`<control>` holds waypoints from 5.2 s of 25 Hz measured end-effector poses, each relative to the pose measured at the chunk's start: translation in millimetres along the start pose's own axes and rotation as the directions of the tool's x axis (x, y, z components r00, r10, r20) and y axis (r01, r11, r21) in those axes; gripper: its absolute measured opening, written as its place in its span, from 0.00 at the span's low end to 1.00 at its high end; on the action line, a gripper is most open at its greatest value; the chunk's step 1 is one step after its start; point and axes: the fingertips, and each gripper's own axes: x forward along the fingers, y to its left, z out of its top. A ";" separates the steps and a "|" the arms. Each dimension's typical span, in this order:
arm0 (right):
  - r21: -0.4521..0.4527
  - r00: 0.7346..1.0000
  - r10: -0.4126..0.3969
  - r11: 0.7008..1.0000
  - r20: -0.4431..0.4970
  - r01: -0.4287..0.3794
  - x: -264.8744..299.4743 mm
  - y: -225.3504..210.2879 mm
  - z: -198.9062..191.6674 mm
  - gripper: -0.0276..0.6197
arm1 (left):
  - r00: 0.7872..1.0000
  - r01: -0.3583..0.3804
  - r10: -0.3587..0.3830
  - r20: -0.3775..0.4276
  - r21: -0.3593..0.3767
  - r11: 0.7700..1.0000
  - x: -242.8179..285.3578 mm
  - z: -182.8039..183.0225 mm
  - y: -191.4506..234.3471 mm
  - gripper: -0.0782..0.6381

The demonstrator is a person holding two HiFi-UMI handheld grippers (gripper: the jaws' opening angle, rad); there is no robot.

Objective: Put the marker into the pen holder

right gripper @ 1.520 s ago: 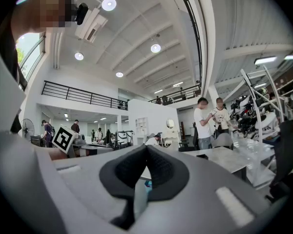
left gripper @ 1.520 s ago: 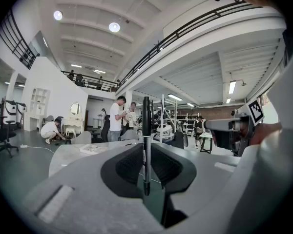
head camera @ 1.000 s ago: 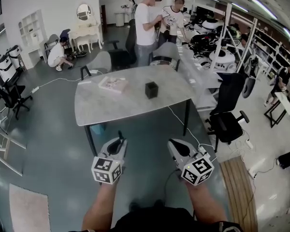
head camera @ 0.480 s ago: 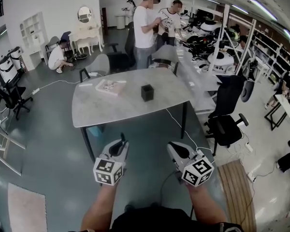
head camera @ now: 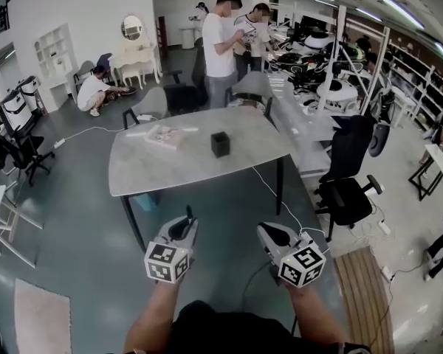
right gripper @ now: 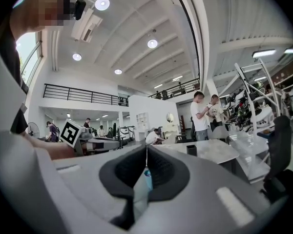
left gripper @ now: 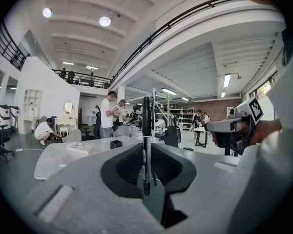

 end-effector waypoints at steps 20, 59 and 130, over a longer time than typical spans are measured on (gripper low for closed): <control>0.031 0.998 0.001 1.000 -0.055 0.000 160.7 -44.1 7.5 0.09 | 1.000 0.028 -0.028 -0.003 -0.022 0.999 94.6 3.7 137.1 0.19; 0.120 0.997 -0.067 0.990 -0.028 0.070 384.9 -152.4 42.0 0.09 | 0.985 0.168 -0.169 -0.026 -0.022 0.986 271.3 33.6 288.3 0.19; 0.386 0.983 -0.093 0.911 -0.155 0.147 548.0 -515.2 -21.1 0.08 | 0.905 0.268 -0.337 -0.261 -0.265 0.926 736.8 -47.4 338.4 0.19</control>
